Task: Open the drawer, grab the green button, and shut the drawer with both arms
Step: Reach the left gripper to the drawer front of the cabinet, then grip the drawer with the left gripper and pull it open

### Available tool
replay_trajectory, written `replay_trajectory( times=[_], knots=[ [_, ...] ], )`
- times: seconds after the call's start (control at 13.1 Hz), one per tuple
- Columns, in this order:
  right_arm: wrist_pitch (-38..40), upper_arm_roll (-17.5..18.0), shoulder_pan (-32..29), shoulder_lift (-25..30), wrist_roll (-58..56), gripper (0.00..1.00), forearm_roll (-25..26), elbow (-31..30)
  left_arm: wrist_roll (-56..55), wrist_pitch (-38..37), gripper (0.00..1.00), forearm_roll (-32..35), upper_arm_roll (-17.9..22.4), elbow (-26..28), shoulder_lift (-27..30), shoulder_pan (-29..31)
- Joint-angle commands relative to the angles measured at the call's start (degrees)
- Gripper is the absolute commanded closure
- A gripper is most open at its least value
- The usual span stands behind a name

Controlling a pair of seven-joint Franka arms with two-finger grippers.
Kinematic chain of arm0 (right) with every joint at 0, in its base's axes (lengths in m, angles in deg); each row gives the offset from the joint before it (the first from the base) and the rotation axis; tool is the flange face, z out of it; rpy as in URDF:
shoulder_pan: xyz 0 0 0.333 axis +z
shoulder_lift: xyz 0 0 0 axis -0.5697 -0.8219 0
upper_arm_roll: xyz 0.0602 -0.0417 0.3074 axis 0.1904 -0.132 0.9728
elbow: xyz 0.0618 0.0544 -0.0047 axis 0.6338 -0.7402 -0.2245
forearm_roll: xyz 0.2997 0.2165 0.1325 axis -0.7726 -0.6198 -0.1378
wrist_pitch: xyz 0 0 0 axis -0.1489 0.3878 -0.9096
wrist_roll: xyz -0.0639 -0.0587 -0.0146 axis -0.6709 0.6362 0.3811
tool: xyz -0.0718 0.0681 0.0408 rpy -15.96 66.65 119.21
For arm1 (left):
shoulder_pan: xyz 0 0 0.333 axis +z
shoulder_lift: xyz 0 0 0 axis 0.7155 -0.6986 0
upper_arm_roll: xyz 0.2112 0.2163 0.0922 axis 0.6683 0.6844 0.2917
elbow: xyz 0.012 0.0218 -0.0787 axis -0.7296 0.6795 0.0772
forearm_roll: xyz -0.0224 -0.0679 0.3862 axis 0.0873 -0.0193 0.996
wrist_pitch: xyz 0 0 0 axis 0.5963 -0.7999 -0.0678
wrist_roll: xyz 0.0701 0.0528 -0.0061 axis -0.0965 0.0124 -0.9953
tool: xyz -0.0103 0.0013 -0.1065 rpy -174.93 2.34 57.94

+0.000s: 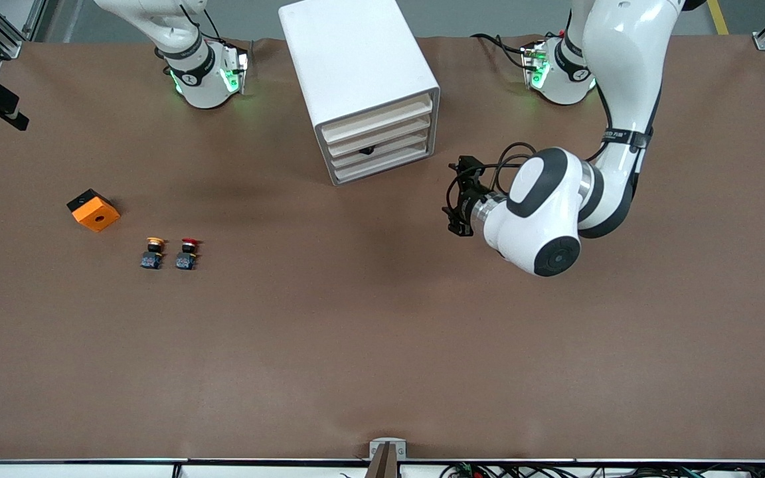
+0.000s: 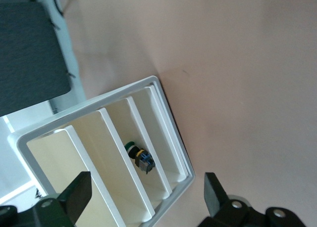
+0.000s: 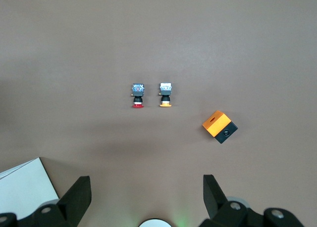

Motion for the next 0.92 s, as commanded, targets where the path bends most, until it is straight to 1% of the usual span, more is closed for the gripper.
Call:
replay_trajectory(
  times=[0.0, 0.15, 0.38, 0.61, 0.77, 0.84],
  knots=[
    [-0.1, 0.5, -0.5, 1.1, 0.0, 0.00, 0.6, -0.9, -5.0, -1.0, 0.00, -3.1, -0.3, -0.8, -4.2, -0.9],
    [0.1, 0.5, -0.6, 1.0, 0.0, 0.00, 0.6, -0.9, -5.1, -1.0, 0.00, -5.4, -0.2, -0.7, -5.9, -1.7],
    [0.0, 0.4, -0.6, 1.0, 0.0, 0.00, 0.6, -0.9, -5.1, -1.0, 0.00, -6.9, -0.3, -0.7, -10.4, -4.6],
    [0.1, 0.4, -0.6, 1.1, 0.0, 0.00, 0.6, -0.9, -4.5, -0.7, 0.00, -11.2, -0.3, -1.0, -14.4, -5.8],
    [0.2, 0.4, -0.6, 1.0, 0.0, 0.00, 0.6, -0.9, -2.6, -0.6, 0.02, -12.4, -0.2, -1.0, -16.1, -6.0],
    [0.2, 0.4, -0.6, 1.1, 0.0, 0.00, 0.6, -1.0, -2.4, -0.6, 0.10, -13.0, -0.3, -1.0, -16.7, -6.1]
  ],
)
